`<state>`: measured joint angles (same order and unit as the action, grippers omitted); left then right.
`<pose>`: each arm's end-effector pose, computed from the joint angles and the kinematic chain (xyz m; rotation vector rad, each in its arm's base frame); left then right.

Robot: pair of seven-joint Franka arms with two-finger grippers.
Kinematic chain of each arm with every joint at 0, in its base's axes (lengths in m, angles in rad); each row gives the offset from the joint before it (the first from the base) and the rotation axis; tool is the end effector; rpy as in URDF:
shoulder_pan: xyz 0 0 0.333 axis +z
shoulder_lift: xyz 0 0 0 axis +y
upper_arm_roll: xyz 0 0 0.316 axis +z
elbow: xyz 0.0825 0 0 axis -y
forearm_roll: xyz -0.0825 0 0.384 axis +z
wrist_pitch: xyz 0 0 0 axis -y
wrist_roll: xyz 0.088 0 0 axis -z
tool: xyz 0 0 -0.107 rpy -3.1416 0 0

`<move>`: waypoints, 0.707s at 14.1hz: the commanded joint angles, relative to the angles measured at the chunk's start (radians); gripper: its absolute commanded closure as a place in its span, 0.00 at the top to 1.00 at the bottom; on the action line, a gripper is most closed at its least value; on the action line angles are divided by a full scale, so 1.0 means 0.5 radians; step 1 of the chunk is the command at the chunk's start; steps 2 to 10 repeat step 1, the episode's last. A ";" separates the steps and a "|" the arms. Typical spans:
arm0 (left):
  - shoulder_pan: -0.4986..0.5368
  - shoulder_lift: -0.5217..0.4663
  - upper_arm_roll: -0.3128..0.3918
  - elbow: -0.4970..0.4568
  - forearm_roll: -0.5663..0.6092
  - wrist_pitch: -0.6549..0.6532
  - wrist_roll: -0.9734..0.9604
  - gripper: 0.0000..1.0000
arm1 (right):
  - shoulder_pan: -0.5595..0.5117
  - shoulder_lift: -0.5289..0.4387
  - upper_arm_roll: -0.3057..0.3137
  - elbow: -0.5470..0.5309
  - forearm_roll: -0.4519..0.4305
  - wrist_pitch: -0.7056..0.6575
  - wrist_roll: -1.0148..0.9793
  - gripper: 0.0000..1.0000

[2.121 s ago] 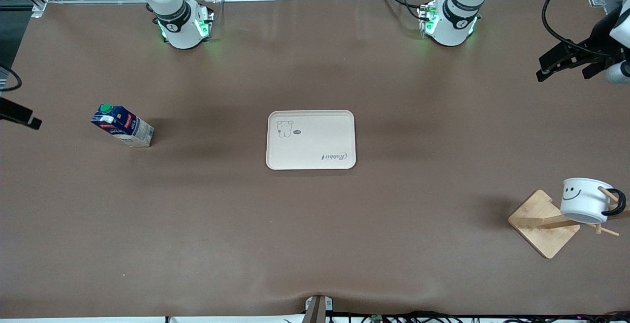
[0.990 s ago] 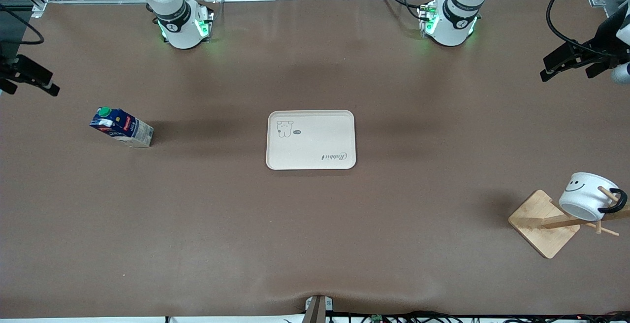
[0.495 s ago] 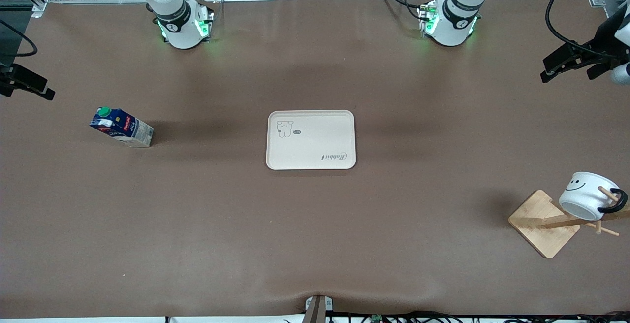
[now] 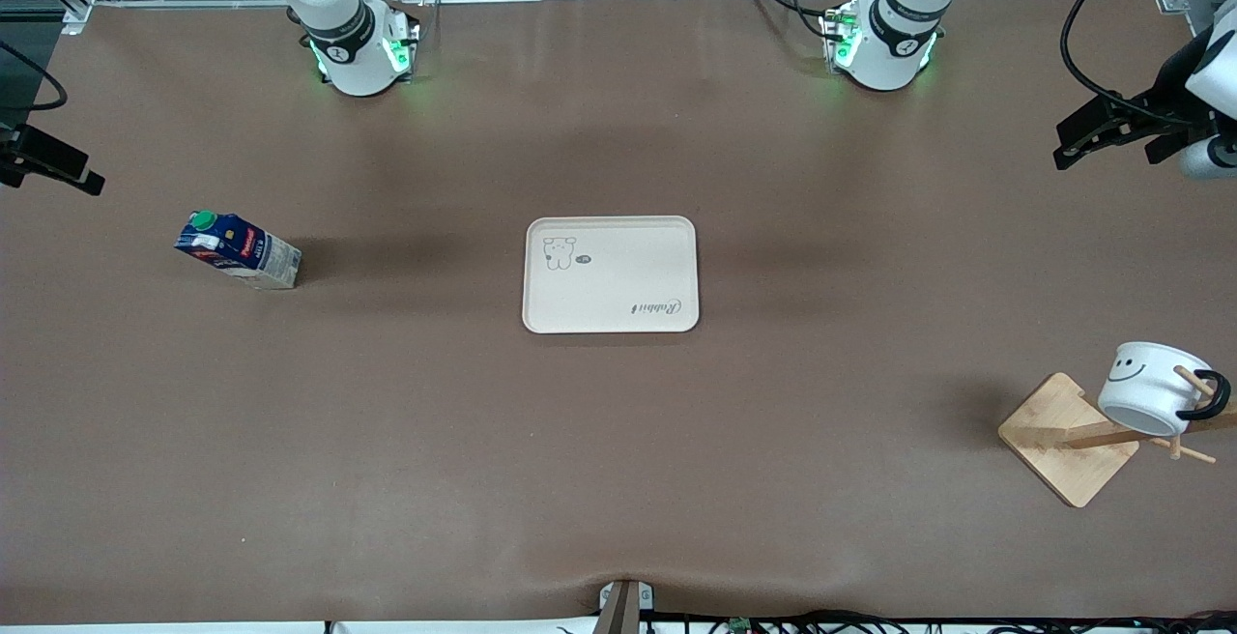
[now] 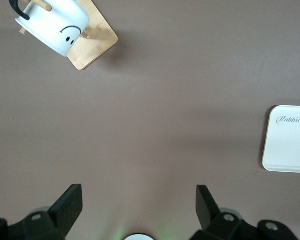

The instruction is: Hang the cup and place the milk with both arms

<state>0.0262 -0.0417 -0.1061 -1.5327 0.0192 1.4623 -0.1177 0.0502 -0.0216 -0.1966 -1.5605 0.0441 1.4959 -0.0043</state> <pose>0.5288 -0.0415 0.6554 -3.1144 -0.0619 0.0412 0.5350 -0.0751 0.6346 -3.0821 0.2155 0.0613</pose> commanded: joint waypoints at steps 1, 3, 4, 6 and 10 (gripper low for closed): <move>-0.006 0.013 -0.033 0.046 0.060 -0.004 0.011 1.00 | -0.021 0.010 0.007 0.028 0.038 -0.040 0.002 1.00; -0.006 0.013 -0.033 0.046 0.060 -0.004 0.011 1.00 | -0.021 0.010 0.007 0.028 0.038 -0.040 0.002 1.00; -0.006 0.013 -0.033 0.046 0.060 -0.004 0.011 1.00 | -0.021 0.010 0.007 0.028 0.038 -0.040 0.002 1.00; -0.006 0.013 -0.033 0.046 0.060 -0.004 0.011 1.00 | -0.021 0.010 0.007 0.028 0.038 -0.040 0.002 1.00; -0.006 0.013 -0.033 0.046 0.060 -0.004 0.011 1.00 | -0.021 0.010 0.007 0.028 0.038 -0.040 0.002 1.00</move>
